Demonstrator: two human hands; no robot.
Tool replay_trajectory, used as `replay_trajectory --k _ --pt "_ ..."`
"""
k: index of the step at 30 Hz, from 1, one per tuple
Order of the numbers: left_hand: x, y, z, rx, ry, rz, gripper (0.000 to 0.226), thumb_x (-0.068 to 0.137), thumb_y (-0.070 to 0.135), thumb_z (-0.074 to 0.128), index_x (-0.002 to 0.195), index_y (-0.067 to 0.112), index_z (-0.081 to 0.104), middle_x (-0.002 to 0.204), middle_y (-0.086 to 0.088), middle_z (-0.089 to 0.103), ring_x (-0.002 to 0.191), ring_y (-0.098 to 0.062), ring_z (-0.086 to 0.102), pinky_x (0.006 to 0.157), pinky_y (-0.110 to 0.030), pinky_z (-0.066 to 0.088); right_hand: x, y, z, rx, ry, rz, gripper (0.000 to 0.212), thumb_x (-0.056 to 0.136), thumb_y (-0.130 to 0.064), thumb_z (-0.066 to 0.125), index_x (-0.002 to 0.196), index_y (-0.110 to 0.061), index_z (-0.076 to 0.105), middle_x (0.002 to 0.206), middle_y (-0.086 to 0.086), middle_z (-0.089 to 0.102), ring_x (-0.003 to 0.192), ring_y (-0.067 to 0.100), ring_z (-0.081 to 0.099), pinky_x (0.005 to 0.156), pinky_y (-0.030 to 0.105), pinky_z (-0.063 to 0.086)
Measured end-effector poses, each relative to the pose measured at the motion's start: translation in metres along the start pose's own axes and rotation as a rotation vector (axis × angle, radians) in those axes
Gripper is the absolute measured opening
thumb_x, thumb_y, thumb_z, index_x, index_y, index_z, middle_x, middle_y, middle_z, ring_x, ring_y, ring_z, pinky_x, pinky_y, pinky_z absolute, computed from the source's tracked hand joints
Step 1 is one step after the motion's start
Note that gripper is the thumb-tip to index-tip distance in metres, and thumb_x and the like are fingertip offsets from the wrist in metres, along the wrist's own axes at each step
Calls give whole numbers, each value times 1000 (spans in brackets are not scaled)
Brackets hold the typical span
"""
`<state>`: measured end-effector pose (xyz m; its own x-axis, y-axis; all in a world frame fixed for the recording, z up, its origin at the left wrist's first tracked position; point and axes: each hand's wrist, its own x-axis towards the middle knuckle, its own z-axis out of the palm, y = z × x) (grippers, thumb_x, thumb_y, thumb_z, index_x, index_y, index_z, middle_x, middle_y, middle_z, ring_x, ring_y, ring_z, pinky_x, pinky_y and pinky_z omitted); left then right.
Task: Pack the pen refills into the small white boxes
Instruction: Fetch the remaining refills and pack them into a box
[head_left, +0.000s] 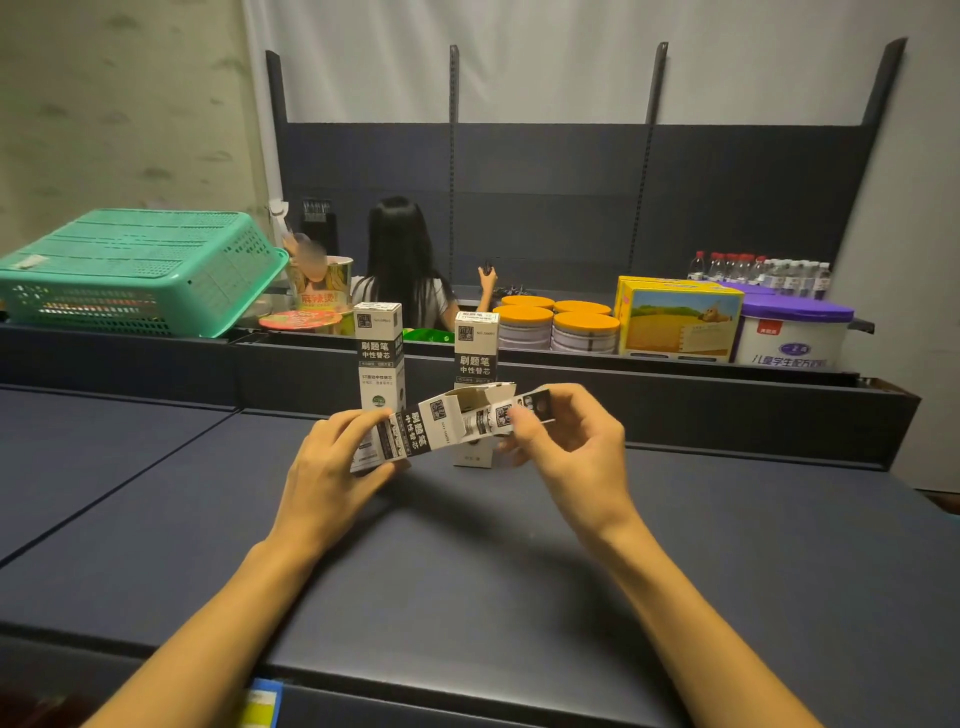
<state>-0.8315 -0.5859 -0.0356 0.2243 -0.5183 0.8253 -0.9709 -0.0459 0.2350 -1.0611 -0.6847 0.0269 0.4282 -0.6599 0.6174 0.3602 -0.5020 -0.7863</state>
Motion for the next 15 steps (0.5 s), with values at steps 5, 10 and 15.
replay_trajectory --k 5,10,15 --pt "0 0 0 9 -9 -7 65 68 11 84 127 15 56 119 -8 58 105 -22 50 87 -44 49 1 6 -4 -116 86 -93 16 86 -13 71 88 -26 62 82 -4 70 72 18 68 64 30 57" --pt "0 -1 0 13 -7 8 67 67 9 85 127 16 55 118 -9 58 104 -22 49 86 -44 50 1 12 5 -220 9 -109 24 85 -15 72 86 -35 60 87 -9 71 78 13 69 64 37 60" --pt "0 0 0 28 -13 16 66 67 9 85 126 14 57 118 -11 58 103 -21 49 84 -44 50 1 16 7 -243 -38 -84 13 85 -17 73 89 -27 65 86 -8 72 77 12 69 66 35 60"
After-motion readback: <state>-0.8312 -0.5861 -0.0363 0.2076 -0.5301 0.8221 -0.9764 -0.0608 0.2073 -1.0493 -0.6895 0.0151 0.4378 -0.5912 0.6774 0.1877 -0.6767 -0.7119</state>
